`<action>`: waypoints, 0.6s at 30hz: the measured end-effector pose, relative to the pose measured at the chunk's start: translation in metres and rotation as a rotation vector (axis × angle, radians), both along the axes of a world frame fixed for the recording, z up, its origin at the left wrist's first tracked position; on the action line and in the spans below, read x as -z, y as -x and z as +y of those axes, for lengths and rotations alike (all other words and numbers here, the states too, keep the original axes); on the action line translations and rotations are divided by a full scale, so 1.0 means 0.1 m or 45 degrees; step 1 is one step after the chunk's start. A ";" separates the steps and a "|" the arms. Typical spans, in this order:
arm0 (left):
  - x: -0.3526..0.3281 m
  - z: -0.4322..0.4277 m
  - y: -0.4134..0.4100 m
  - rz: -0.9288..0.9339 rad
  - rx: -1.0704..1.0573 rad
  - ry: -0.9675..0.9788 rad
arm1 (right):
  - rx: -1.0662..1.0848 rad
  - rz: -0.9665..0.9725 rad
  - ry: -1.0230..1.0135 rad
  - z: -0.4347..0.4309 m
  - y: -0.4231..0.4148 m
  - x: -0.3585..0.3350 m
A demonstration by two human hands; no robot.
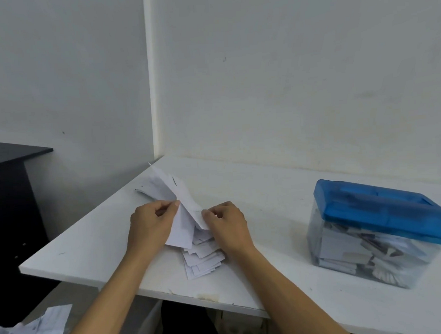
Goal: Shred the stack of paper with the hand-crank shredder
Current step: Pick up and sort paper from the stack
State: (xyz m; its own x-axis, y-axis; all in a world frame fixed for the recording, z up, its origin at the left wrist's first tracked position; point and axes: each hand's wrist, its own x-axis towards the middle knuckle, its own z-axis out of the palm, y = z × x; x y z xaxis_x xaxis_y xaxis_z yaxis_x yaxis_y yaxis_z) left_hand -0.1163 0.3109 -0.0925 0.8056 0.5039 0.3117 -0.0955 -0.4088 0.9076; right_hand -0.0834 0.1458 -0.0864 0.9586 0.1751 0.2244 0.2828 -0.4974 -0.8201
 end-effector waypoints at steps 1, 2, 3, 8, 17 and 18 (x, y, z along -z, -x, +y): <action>-0.01 0.00 0.00 -0.019 -0.005 0.018 | -0.009 -0.013 0.004 0.00 0.00 0.00; -0.04 -0.02 -0.01 -0.034 -0.005 0.030 | -0.016 -0.026 -0.002 0.00 0.00 0.00; -0.07 -0.03 -0.02 -0.043 0.000 0.048 | -0.025 -0.042 -0.016 0.00 -0.01 0.01; -0.21 -0.16 -0.07 0.006 0.098 0.231 | -0.032 -0.165 -0.185 0.02 0.02 -0.03; -0.50 -0.45 -0.02 -0.016 0.440 0.542 | -0.087 -0.239 -0.466 -0.07 -0.02 -0.19; -0.52 -0.45 -0.04 -0.004 0.416 0.460 | -0.085 -0.246 -0.461 -0.08 -0.02 -0.21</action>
